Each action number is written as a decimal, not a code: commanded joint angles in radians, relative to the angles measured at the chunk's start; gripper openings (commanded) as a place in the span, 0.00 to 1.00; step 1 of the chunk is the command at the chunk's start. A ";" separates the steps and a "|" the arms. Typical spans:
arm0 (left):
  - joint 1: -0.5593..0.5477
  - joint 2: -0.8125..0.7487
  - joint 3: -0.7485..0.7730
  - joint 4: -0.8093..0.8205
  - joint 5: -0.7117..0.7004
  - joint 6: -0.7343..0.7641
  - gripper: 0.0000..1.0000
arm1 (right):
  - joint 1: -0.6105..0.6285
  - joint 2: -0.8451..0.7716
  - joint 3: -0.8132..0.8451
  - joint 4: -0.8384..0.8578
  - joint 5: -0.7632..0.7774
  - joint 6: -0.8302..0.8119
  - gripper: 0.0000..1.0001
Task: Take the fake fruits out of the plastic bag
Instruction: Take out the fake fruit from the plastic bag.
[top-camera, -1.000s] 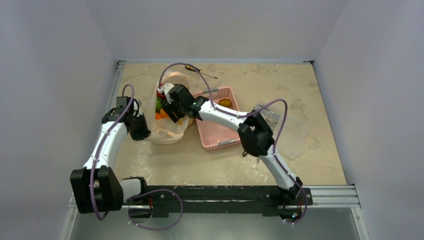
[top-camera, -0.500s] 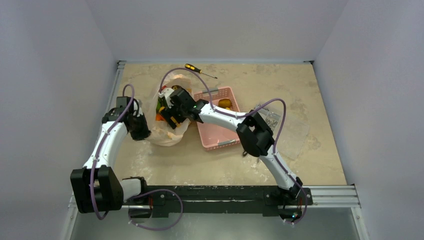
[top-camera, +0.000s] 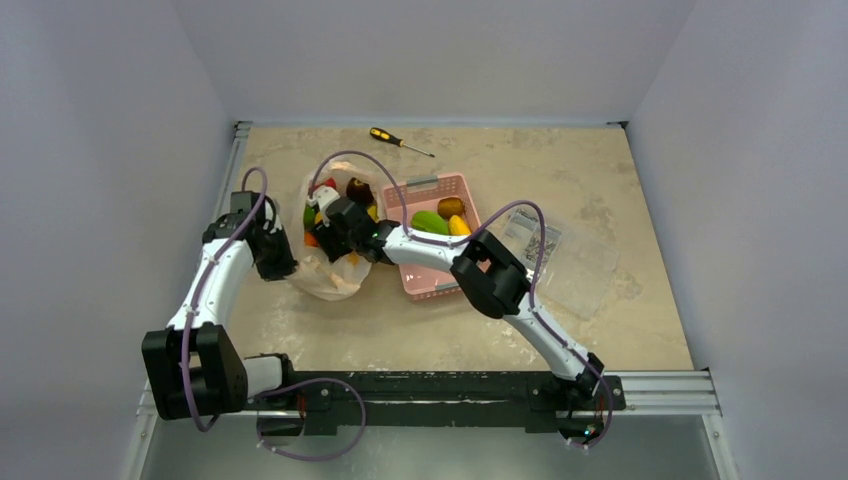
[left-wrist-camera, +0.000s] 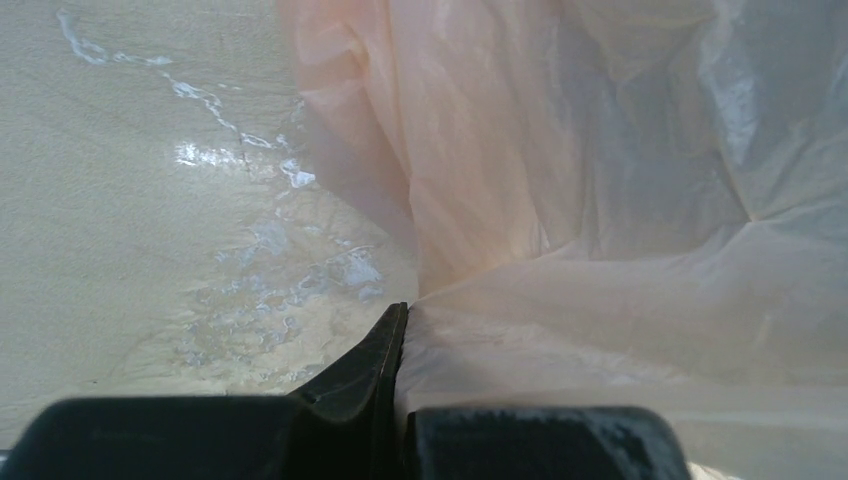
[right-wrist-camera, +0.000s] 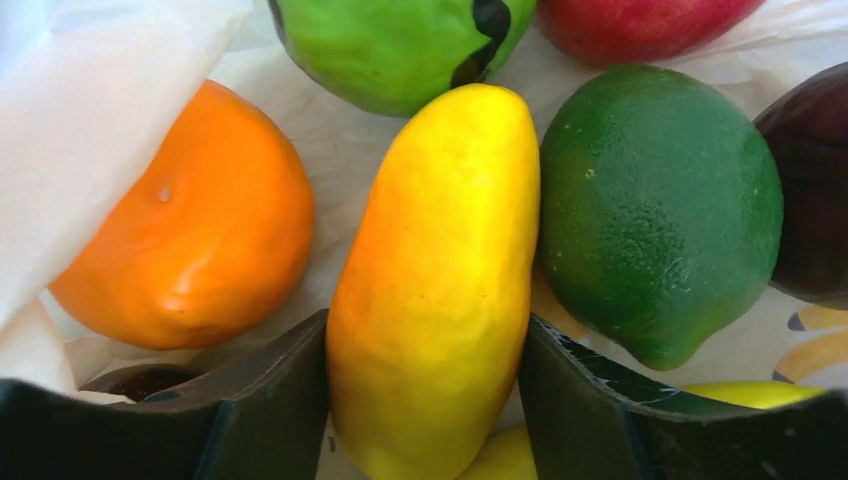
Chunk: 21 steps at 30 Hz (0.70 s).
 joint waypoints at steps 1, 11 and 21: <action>0.025 0.000 0.041 -0.004 -0.024 0.021 0.00 | 0.000 -0.018 -0.013 -0.015 0.075 0.007 0.55; 0.055 -0.002 0.040 0.013 0.057 0.018 0.00 | -0.002 -0.080 0.106 -0.004 0.036 0.002 0.22; 0.085 -0.041 0.032 0.041 0.144 0.006 0.00 | -0.002 -0.199 0.097 0.002 0.049 0.072 0.01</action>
